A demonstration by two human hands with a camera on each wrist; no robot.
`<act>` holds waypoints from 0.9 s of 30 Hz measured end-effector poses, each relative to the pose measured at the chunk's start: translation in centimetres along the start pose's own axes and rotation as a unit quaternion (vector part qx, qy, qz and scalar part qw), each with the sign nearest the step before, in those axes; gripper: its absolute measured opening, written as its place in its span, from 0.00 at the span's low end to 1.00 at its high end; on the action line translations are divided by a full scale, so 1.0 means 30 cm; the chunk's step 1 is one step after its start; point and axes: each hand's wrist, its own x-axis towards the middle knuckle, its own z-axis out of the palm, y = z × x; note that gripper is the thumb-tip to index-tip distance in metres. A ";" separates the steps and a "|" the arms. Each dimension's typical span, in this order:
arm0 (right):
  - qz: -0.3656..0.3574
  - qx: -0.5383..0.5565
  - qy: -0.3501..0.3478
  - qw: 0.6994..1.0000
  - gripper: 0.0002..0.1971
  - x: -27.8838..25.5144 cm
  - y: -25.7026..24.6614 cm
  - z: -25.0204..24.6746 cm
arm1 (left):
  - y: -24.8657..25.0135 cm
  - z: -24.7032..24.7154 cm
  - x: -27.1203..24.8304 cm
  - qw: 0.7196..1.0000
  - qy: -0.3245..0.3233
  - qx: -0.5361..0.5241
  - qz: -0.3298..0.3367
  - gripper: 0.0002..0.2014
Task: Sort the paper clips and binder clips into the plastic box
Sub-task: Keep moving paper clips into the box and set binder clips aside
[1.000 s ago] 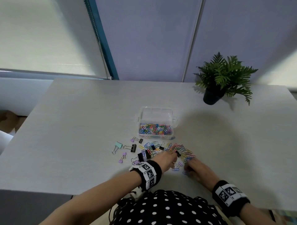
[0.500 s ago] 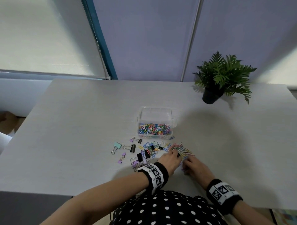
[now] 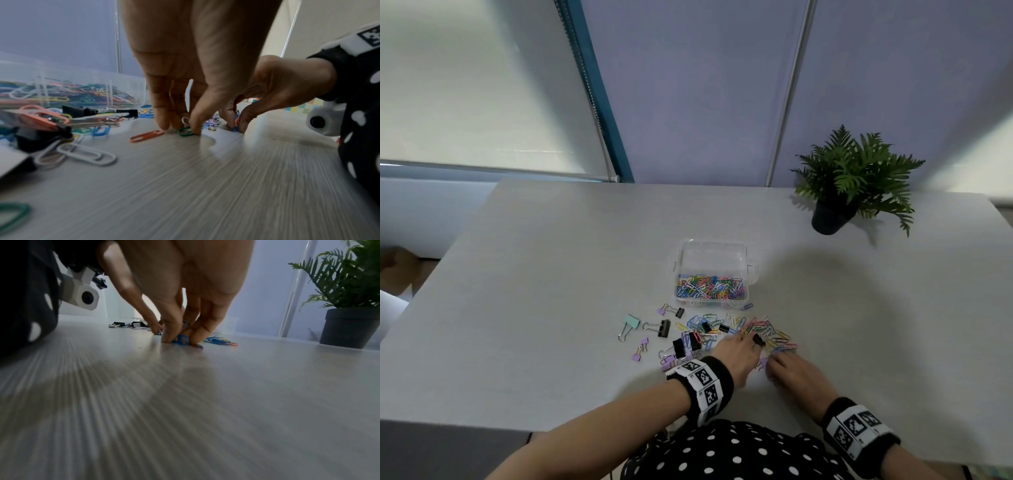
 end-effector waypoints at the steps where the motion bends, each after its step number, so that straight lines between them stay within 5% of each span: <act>1: -0.003 -0.001 -0.003 1.000 0.02 0.002 -0.002 -0.001 | -0.002 -0.003 -0.003 1.000 0.003 -0.002 0.005 0.23; 7: 0.048 0.172 -0.051 0.983 0.05 0.011 0.009 -0.015 | -0.067 -0.011 -0.021 0.990 0.020 -0.136 -0.021 0.10; 12: 0.202 0.404 -0.019 0.892 0.08 0.122 0.030 -0.134 | -0.212 -0.083 -0.056 0.932 0.094 -0.325 -0.129 0.08; 16: 0.243 0.524 0.035 0.815 0.07 0.313 0.010 -0.241 | -0.317 -0.201 -0.045 0.902 0.135 -0.369 -0.180 0.08; 22: 0.251 0.477 0.033 0.842 0.04 0.548 -0.013 -0.252 | -0.385 -0.294 0.054 0.927 0.165 -0.277 -0.190 0.14; 27: 0.196 0.337 0.008 0.921 0.10 0.523 -0.015 -0.280 | -0.366 -0.267 0.056 0.957 0.135 -0.197 -0.165 0.20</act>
